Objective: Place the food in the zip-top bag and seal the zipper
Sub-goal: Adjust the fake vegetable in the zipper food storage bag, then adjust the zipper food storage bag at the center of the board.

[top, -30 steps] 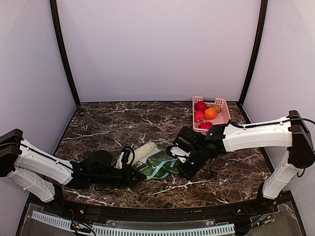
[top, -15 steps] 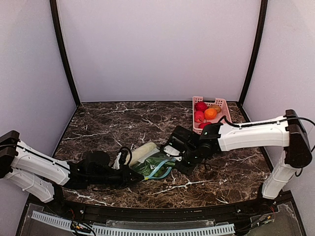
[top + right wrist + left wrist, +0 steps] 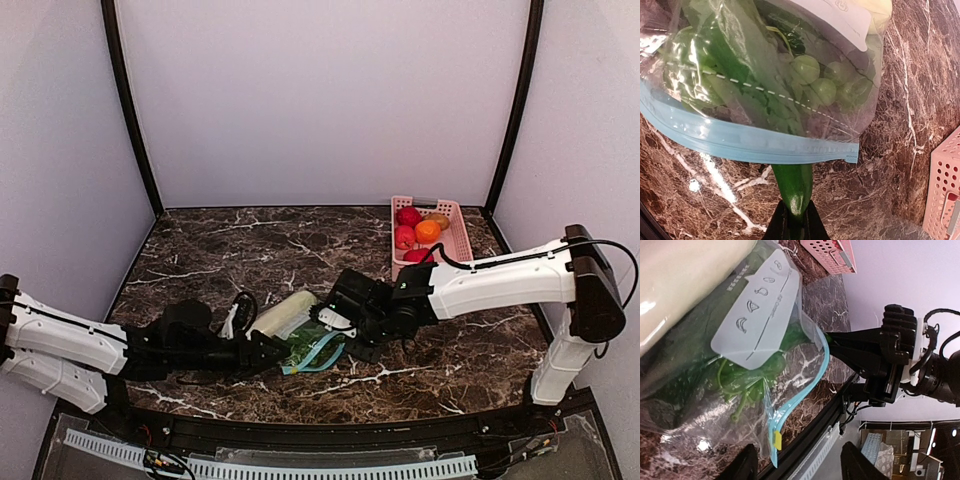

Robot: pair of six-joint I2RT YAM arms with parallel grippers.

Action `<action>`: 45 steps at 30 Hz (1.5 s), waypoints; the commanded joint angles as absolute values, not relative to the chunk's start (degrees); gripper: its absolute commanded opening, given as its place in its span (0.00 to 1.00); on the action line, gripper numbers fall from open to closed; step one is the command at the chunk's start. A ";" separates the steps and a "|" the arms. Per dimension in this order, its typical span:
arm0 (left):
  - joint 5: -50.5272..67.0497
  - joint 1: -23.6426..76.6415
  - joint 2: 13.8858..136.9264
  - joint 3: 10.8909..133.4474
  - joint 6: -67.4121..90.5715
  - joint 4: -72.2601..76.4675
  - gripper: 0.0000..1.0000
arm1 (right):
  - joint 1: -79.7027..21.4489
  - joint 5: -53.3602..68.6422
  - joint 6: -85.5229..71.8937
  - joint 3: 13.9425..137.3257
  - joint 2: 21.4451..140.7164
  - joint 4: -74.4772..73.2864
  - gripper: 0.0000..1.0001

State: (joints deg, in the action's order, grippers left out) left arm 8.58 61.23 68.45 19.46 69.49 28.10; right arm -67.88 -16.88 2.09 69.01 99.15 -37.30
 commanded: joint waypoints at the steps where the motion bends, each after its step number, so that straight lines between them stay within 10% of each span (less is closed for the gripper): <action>1: 11.72 56.44 61.99 19.31 65.18 15.50 0.62 | -68.62 -18.28 2.24 68.80 98.52 -34.63 0.00; 20: 15.68 40.74 64.45 16.70 57.55 11.25 0.83 | -70.62 -21.97 2.14 68.42 98.74 -32.65 0.00; 45: 20.52 40.52 72.99 16.48 60.89 26.53 0.02 | -74.21 -32.58 2.51 75.32 108.57 -33.42 0.00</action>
